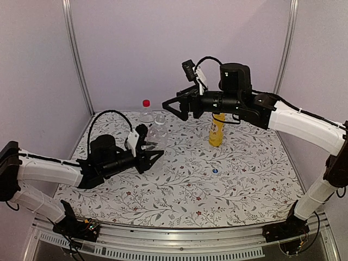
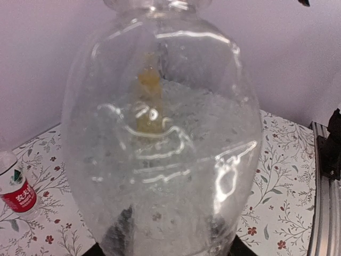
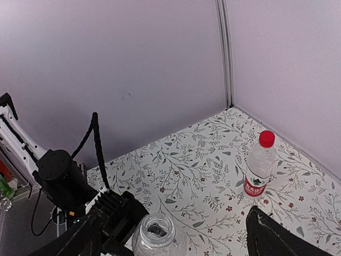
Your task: Unscrew the bottle caps
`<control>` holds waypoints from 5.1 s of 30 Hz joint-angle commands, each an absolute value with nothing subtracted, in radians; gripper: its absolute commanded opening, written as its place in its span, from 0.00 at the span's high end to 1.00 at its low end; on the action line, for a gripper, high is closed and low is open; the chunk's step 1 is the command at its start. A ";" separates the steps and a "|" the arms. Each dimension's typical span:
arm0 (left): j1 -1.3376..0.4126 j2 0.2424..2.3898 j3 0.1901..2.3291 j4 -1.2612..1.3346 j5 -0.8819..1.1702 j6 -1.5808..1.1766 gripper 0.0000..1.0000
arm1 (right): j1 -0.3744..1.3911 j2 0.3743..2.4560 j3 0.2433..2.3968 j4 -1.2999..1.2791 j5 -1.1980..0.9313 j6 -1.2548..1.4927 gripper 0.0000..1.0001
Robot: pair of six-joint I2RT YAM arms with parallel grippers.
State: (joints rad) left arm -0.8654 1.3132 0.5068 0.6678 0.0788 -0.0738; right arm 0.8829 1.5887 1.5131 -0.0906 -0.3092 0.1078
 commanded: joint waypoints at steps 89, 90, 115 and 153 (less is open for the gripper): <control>-0.932 1.298 0.589 0.512 -0.198 -0.028 0.00 | 0.360 1.276 0.886 -0.189 0.136 0.111 0.52; -0.933 1.300 0.590 0.512 -0.198 -0.028 0.00 | 0.364 1.275 0.889 -0.190 0.135 0.110 0.49; -0.918 1.286 0.636 0.433 -0.176 -0.084 0.00 | 0.432 1.578 1.443 -0.347 0.055 0.029 0.11; -0.907 1.314 0.687 0.400 -0.092 -0.041 0.00 | 0.539 1.680 1.586 -0.394 -0.211 -0.022 1.00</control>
State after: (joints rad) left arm -0.9150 1.2938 0.6266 0.4191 -0.1600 -0.0738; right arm 0.4984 1.8118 1.6115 -0.4271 -0.0586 -0.0208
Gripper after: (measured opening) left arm 0.996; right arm 0.285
